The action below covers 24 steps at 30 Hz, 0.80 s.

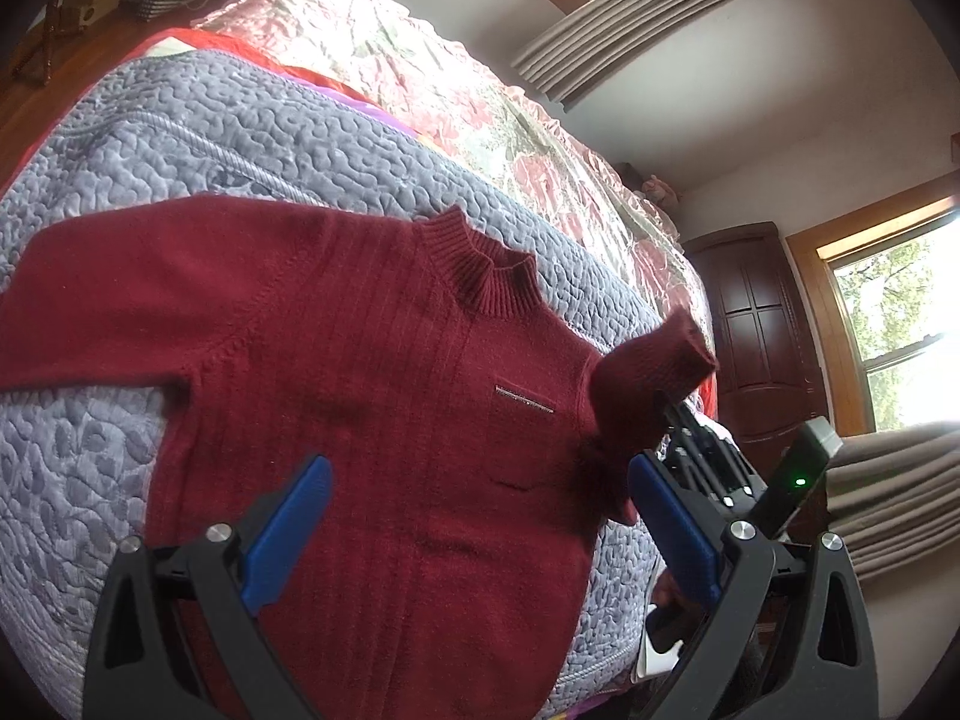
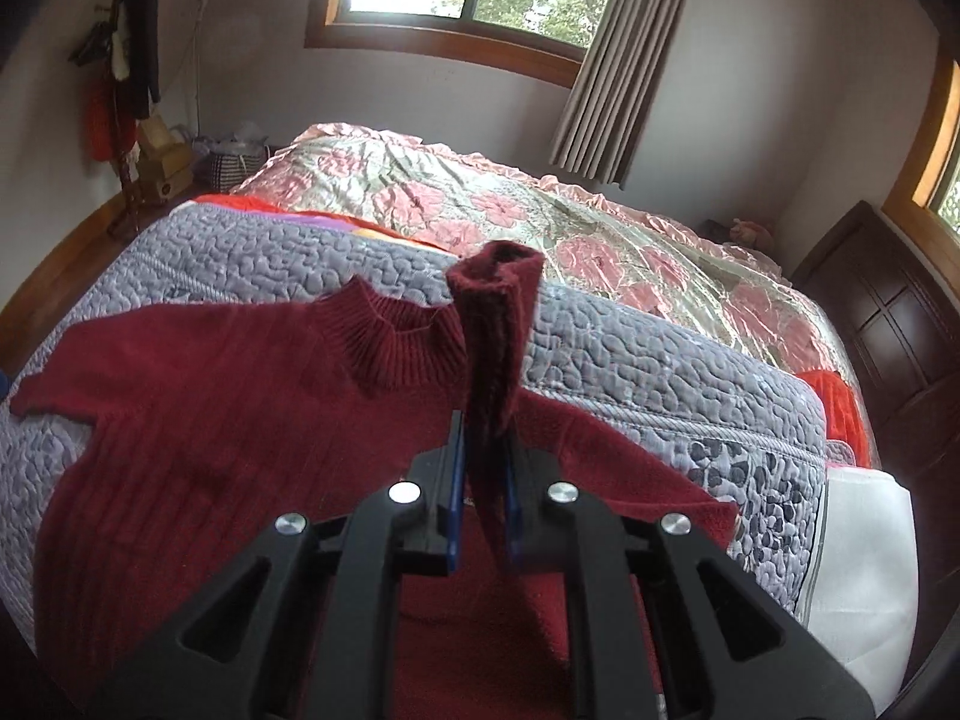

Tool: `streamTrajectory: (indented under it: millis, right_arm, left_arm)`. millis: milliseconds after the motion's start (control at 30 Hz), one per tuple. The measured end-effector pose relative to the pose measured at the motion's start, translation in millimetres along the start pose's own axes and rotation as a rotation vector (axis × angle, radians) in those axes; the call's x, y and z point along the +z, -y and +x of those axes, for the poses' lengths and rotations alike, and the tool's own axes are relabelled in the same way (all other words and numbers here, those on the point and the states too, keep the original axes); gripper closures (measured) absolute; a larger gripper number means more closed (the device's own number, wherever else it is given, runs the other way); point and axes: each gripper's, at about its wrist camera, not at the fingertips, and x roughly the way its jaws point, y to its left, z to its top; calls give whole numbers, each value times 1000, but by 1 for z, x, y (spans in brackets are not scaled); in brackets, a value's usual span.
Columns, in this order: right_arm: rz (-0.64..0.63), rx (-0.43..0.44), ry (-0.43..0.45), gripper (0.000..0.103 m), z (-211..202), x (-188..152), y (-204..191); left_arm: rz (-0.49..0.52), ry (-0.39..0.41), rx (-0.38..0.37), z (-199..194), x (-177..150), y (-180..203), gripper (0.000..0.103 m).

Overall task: Fold small clothes
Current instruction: 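Lift the cuff with the right tool and fold the sleeve across the chest, then open the right tool to release the folded sleeve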

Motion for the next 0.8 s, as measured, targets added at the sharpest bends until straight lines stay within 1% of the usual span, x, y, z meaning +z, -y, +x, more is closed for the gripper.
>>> streamTrajectory:
  millis: [167,300,400,500,533,567,633,733,800]
  right_arm:
    - [-169,-45,-77,94,52,-22,-61]
    - [-316,-89,-117,94,79,-43,-102]
    - [-375,-86,-160,93,93,-58,-119]
    - [-389,-77,-176,91,95,-66,-125]
    - [-390,-67,-181,86,94,-68,-126]
    - [-389,-60,-186,75,91,-70,-125]
    - [-373,-40,-189,66,82,-74,-122]
    - [-330,-20,-211,64,62,-82,-110]
    - [-252,14,-237,63,46,-88,-96]
  left_arm:
    - [-48,-12,-3,15,7,-22,4]
    - [-99,-34,-38,33,17,-39,4]
    - [-148,-65,-83,51,24,-52,4]
    - [-189,-106,-123,73,30,-62,4]
    - [-198,-124,-134,80,32,-64,4]
    - [-209,-139,-144,88,33,-64,4]
    - [-237,-171,-169,104,36,-66,4]
    - [-275,-226,-201,133,36,-68,4]
    - [-300,-278,-219,155,32,-68,4]
